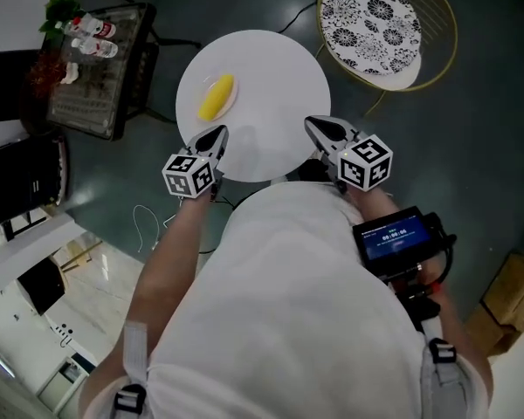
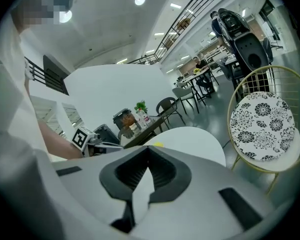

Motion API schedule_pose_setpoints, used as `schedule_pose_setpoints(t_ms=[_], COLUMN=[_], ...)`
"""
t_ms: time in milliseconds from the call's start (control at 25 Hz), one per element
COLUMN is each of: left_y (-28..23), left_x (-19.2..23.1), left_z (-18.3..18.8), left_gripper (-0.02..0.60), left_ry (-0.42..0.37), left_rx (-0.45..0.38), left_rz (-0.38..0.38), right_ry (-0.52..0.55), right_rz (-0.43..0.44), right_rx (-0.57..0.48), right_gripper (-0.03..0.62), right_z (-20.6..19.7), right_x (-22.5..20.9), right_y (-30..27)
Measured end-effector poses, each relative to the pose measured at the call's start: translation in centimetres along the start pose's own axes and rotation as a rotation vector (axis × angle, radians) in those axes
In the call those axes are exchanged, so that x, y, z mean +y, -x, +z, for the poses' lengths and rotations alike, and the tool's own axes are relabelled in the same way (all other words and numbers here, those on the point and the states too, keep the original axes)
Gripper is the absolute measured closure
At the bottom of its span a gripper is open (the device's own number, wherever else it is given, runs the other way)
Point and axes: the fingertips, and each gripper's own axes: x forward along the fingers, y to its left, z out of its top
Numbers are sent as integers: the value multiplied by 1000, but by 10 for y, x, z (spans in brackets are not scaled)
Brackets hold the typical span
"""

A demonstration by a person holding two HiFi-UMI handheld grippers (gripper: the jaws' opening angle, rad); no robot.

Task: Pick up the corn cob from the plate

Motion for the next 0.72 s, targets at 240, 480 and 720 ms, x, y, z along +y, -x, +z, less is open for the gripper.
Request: schedule_pose_setpoints(t_ms=[240, 480, 720], left_y=[-25, -39, -42], left_x=[3, 31, 47], left_z=[-8, 9, 4], left_gripper=[574, 574, 572], left_ry=[-46, -71, -91], left_rx=[78, 104, 187], left_rz=[13, 39, 48], right_ry=[1, -3, -21], right_rz=[12, 62, 75], right_rx=[65, 91, 120], right_gripper=[586, 586, 586], right_z=[-8, -12, -17], right_x=[-20, -24, -22], right_y=[-9, -35, -39])
